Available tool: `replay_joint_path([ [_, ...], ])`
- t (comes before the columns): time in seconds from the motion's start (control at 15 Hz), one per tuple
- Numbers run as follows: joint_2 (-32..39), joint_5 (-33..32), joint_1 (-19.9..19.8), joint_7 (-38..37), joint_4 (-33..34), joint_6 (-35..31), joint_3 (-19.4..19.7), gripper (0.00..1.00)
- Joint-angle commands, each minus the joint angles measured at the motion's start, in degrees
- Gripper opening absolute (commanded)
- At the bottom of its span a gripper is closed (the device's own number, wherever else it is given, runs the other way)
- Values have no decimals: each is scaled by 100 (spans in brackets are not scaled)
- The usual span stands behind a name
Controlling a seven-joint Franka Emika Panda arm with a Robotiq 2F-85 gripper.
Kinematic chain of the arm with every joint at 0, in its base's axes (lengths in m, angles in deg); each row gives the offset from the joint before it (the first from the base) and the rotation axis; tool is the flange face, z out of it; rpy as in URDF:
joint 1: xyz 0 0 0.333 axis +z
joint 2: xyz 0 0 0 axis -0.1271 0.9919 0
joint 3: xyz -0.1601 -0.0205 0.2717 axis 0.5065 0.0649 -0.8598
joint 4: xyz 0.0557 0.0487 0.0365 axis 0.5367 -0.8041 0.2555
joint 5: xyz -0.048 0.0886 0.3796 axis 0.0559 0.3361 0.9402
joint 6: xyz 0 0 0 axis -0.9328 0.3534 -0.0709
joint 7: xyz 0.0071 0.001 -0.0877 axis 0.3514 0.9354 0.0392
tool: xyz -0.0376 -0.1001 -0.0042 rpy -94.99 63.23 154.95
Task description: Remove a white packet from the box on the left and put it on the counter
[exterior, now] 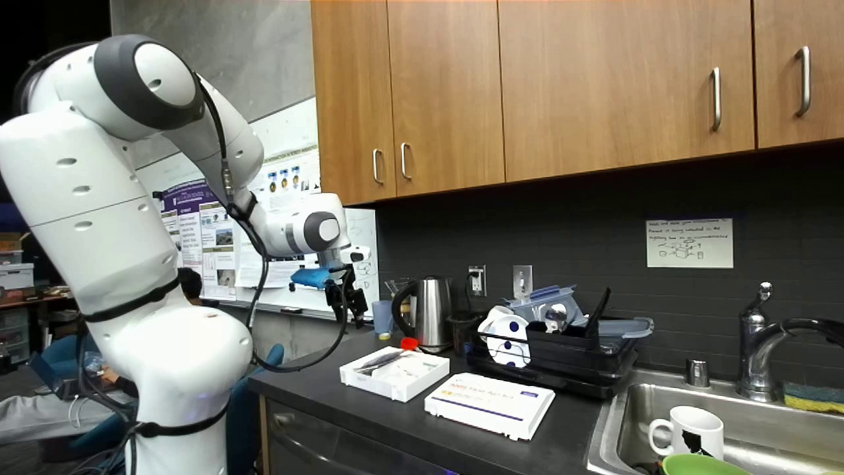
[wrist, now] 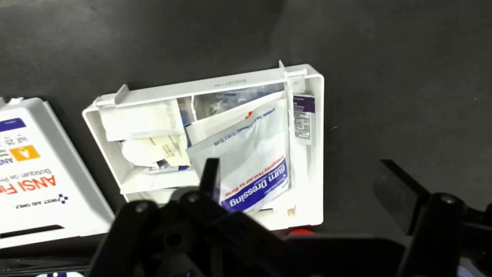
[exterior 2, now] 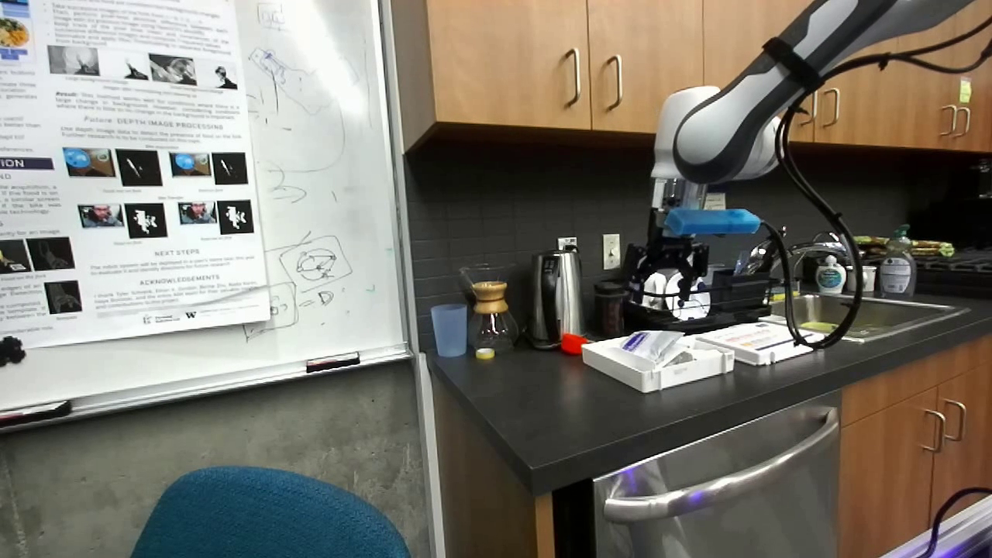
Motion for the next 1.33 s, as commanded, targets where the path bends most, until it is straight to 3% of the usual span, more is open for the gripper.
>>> replay_joint_path([
  [0.0, 12, -131, -138, 281, 80, -65, 197, 100],
  [0.4, 162, 145, -150, 868, 136, -370, 634, 100],
  [0.8, 403, 1127, 163, 1945, 157, -496, 1142, 100],
  [1.27, 765, 1353, 125, 2311, 253, -484, 1283, 100],
])
